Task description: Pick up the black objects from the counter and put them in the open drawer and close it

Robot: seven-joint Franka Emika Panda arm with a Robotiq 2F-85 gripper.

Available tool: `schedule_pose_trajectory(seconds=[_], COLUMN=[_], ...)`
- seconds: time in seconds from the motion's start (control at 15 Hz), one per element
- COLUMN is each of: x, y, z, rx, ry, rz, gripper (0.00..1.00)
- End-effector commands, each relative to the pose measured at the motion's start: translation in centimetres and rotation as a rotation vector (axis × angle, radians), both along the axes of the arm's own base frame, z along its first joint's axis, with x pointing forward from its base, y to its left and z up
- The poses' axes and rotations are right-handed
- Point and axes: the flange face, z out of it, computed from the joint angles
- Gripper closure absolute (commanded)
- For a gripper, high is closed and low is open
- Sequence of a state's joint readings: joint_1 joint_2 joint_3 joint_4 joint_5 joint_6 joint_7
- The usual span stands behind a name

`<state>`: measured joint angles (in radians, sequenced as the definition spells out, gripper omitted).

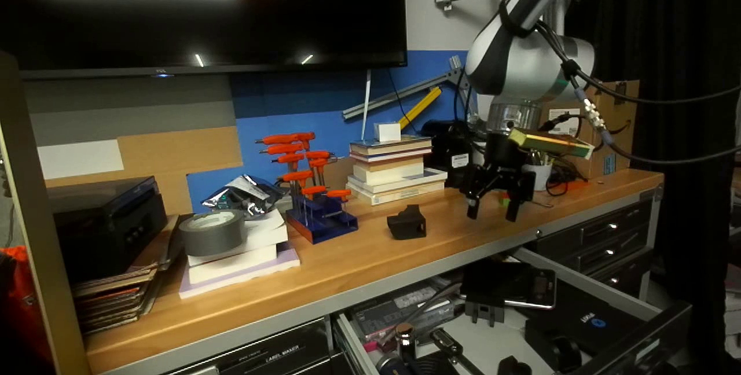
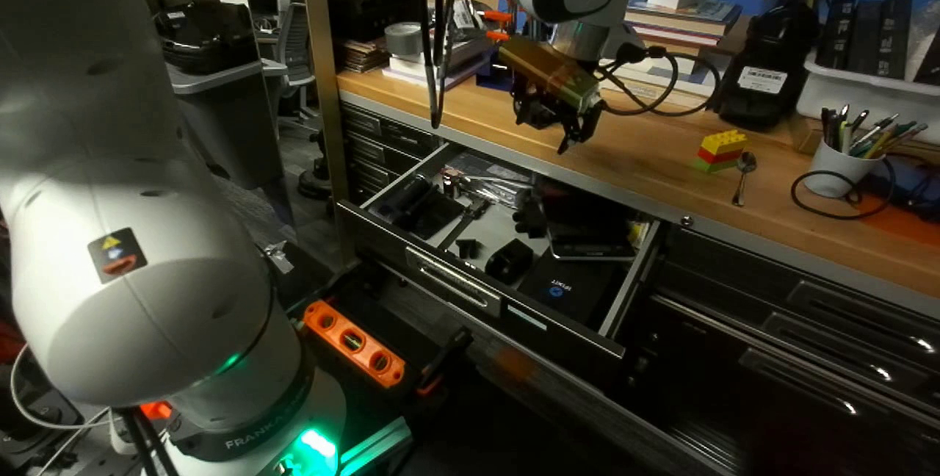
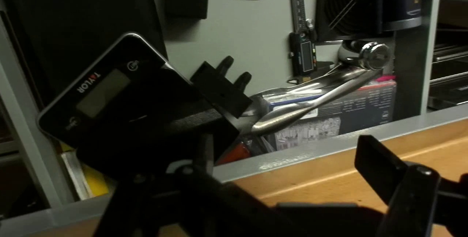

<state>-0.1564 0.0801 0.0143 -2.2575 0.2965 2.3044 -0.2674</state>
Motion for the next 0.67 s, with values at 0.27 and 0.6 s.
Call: schedule_pose_trajectory(seconds=[0.27, 0.6], x=[2.6, 4.2], y=[5.0, 4.9], z=[3.5, 3.5], rx=[0.081, 0.219], ry=[0.092, 0.112], rz=[0.123, 0.163], gripper=[0.0, 0.0])
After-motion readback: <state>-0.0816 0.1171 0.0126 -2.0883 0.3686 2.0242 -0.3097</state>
